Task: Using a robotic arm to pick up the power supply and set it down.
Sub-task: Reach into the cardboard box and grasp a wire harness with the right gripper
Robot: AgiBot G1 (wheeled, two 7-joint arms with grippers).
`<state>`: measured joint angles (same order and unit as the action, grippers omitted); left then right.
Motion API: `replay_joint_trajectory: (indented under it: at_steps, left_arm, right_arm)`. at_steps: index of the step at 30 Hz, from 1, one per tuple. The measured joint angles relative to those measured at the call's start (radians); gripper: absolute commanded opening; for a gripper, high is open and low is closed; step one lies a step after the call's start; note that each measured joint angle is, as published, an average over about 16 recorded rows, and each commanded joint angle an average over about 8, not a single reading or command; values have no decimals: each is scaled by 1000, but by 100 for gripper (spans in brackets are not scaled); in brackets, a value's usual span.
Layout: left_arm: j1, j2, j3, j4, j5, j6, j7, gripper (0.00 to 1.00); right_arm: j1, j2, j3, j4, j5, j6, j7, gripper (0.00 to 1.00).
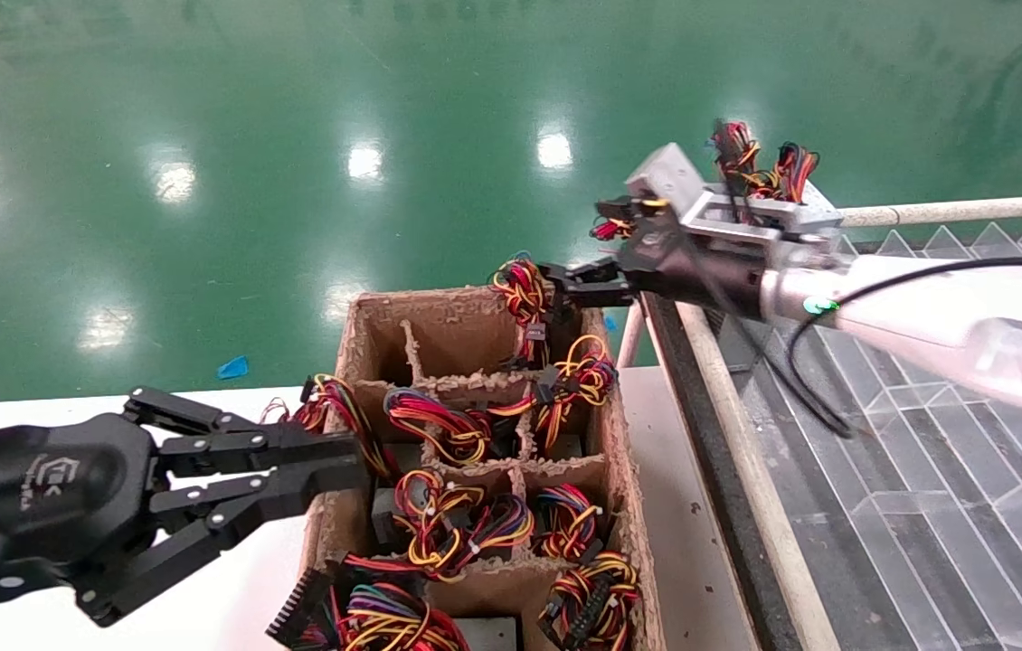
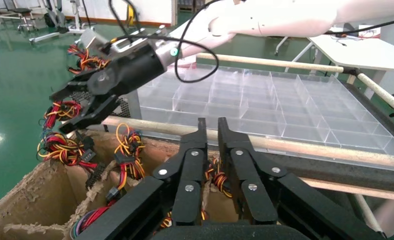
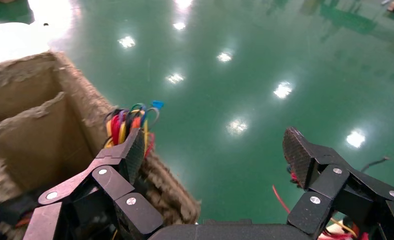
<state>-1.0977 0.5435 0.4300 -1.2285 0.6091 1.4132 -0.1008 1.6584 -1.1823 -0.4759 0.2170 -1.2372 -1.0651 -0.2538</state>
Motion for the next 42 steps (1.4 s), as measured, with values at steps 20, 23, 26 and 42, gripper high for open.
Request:
replay_joint_trajectory:
  at_steps: [20, 23, 26, 42]
  left_arm:
    - [0, 0, 0, 0, 0, 0, 0, 0]
    - [0, 0, 0, 0, 0, 0, 0, 0]
    - [0, 0, 0, 0, 0, 0, 0, 0]
    - [0, 0, 0, 0, 0, 0, 0, 0]
  right_arm:
    - [47, -93, 22, -173, 30, -8, -103, 69]
    - [45, -103, 19, -185, 26, -6, -108, 75]
    - [44, -110, 15, -194, 20, -4, -112, 38]
    - [43, -108, 3, -214, 2, -28, -116, 0]
